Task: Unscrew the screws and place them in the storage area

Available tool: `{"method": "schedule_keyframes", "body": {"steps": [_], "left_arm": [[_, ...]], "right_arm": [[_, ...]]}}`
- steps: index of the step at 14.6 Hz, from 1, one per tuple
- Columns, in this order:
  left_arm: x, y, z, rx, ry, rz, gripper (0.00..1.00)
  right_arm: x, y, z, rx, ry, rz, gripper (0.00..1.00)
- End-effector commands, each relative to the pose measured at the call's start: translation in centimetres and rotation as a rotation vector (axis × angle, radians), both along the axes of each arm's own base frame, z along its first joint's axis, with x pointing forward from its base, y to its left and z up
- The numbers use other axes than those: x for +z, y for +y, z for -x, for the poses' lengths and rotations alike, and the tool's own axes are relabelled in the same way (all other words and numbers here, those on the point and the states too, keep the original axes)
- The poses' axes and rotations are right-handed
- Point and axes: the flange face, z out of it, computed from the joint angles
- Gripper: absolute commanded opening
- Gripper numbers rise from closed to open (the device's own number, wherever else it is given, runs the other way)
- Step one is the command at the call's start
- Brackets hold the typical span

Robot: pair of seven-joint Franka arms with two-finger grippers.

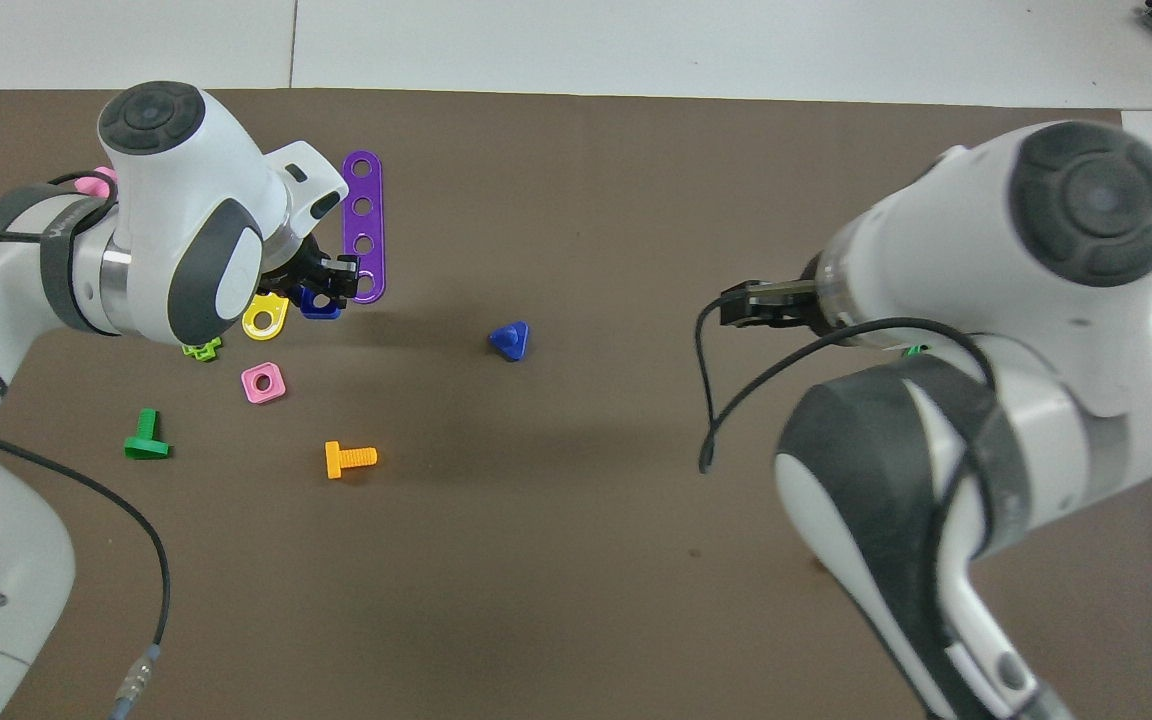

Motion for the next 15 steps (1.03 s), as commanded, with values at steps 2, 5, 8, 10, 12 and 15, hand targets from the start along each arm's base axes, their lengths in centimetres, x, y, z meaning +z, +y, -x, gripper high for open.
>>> {"method": "schedule_keyframes", "body": {"steps": [2,5,8,10,12,15], "left_arm": [[-1.9,0.4,4.8,-0.011,-0.025,0.009,0.25],[-3.1,0.2,5.8,0.015,-0.052,0.012,0.25],[-3.2,-0.1,5.8,0.012,-0.055,0.014,0.39],[-3.2,-0.2,5.8,0.011,-0.056,0.014,0.67],[-3.0,-0.2,5.7,0.013,-0.061,0.016,0.91],[-1.4,0.0,4.6,0.015,-0.089,0.024,1.00]], "right_arm": [[-8.8,11.7,-2.1,-0.037,-0.011,-0.003,1.00],[-13.7,18.4,-0.1,-0.028,-0.017,0.007,1.00],[-17.4,20.9,-0.5,-0.025,-0.062,-0.017,1.00],[-18.7,21.0,-1.3,-0.027,-0.098,-0.049,1.00],[-19.6,21.3,-1.7,-0.022,-0.127,-0.073,0.95],[-19.9,20.7,-2.5,-0.023,-0.142,-0.090,0.82]]}}
